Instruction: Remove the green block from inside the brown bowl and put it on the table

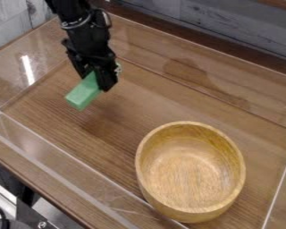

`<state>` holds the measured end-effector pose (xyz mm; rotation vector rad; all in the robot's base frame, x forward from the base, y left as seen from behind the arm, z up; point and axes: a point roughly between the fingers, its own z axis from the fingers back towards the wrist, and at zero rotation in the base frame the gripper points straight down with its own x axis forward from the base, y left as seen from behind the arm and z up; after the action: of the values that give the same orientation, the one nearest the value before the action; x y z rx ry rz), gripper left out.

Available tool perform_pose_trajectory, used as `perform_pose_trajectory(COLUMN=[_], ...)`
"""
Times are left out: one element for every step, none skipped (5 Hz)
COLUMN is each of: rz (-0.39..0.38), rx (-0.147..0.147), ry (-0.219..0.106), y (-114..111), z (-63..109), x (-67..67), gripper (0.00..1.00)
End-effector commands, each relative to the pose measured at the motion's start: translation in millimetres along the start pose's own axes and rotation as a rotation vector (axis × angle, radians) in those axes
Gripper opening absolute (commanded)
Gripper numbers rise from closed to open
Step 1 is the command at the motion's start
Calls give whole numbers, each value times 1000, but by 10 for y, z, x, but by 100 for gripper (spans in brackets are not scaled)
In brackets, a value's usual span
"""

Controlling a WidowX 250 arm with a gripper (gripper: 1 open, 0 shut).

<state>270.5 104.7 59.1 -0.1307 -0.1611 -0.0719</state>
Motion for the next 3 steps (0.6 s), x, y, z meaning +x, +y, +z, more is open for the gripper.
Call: perform_pose_trajectory(rz=[-10,-1,9], rx=[24,21,16], ry=[-37,-36,-37], y=[15,-2,-30], z=[38,-6,-20], x=[124,173,231], gripper=[0,0,0])
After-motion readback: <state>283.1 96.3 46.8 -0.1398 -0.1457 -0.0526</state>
